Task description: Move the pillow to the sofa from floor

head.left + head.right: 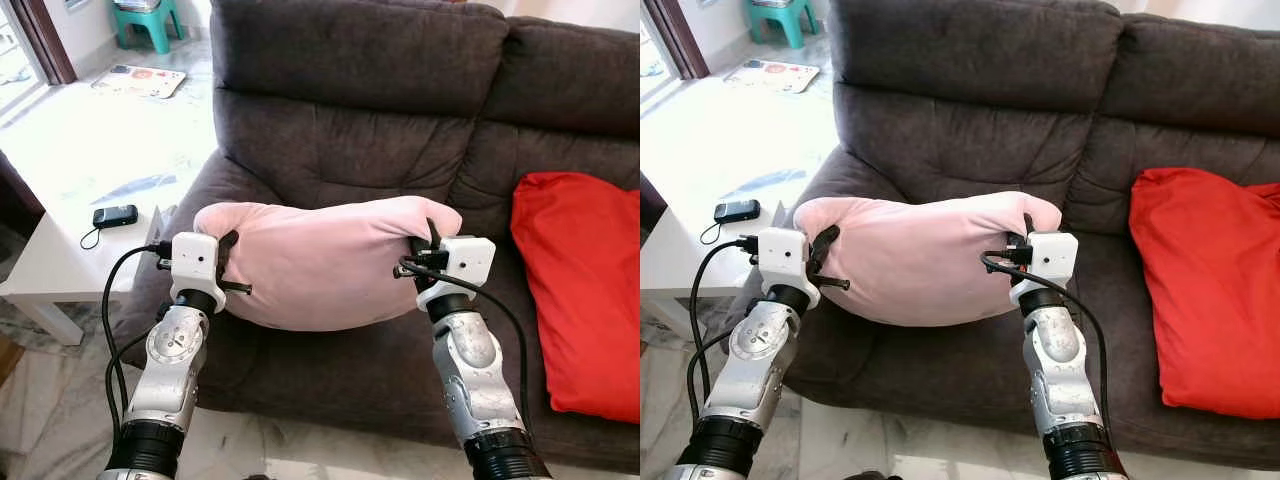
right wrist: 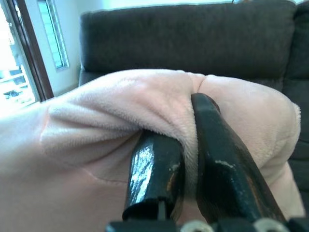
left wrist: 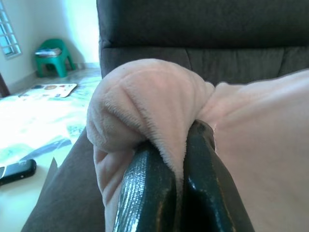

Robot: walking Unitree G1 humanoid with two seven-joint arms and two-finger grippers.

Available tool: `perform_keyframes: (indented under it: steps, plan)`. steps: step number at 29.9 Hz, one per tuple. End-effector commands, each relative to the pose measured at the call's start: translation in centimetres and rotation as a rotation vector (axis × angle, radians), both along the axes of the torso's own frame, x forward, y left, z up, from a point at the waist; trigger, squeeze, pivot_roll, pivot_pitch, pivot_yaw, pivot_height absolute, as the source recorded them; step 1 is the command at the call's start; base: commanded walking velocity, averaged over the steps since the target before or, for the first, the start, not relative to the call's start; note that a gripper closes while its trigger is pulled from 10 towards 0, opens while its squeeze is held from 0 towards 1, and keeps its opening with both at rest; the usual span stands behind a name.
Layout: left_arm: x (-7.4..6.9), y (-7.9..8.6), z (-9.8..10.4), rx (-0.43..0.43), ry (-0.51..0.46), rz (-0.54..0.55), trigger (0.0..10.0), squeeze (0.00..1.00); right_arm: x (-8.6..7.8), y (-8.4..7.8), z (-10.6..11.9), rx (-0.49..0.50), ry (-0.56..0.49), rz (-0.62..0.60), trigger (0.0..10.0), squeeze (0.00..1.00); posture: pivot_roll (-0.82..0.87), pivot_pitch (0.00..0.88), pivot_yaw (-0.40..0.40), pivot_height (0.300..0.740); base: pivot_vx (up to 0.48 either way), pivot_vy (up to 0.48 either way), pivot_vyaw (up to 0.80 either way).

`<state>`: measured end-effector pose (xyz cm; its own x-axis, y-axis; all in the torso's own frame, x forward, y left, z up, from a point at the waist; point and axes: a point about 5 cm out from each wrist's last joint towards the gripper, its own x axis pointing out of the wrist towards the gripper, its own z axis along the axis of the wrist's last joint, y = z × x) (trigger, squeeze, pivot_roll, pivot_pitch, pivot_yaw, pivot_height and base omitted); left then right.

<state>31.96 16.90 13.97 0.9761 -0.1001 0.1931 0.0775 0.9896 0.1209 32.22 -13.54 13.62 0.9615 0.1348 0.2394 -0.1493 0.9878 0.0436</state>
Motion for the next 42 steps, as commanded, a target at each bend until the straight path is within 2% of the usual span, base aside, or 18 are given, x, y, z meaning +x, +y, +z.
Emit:
perform_keyframes:
  steps: [1, 9, 37, 42]
  plan:
    - [0.04, 0.85, 0.90, -0.012, -0.042, 0.045, 10.0, 0.00, -0.08, -0.93, 0.64, 0.021, -0.033, -0.036, 10.0, 0.00, 0.08, 0.096, -0.019, 0.740, 0.000, 0.416, 0.00]
    - [0.03, 0.93, 0.92, -0.009, -0.042, 0.050, 10.0, 0.00, -0.09, -0.86, 0.67, 0.022, -0.034, -0.034, 10.0, 0.00, 0.08, 0.103, -0.018, 0.740, 0.000, 0.432, 0.00]
    - [-0.05, 0.33, 1.45, -0.005, -0.073, 0.023, 10.0, 0.00, -0.21, -0.68, 0.36, 0.021, -0.020, -0.030, 10.0, 0.00, 0.08, 0.114, -0.016, 0.740, 0.000, 0.000, 0.00]
    - [-0.04, 0.36, 1.50, -0.006, -0.077, 0.027, 10.0, 0.00, -0.22, -0.67, 0.38, 0.022, -0.019, -0.027, 10.0, 0.00, 0.08, 0.115, -0.017, 0.740, 0.294, 0.000, 0.00]
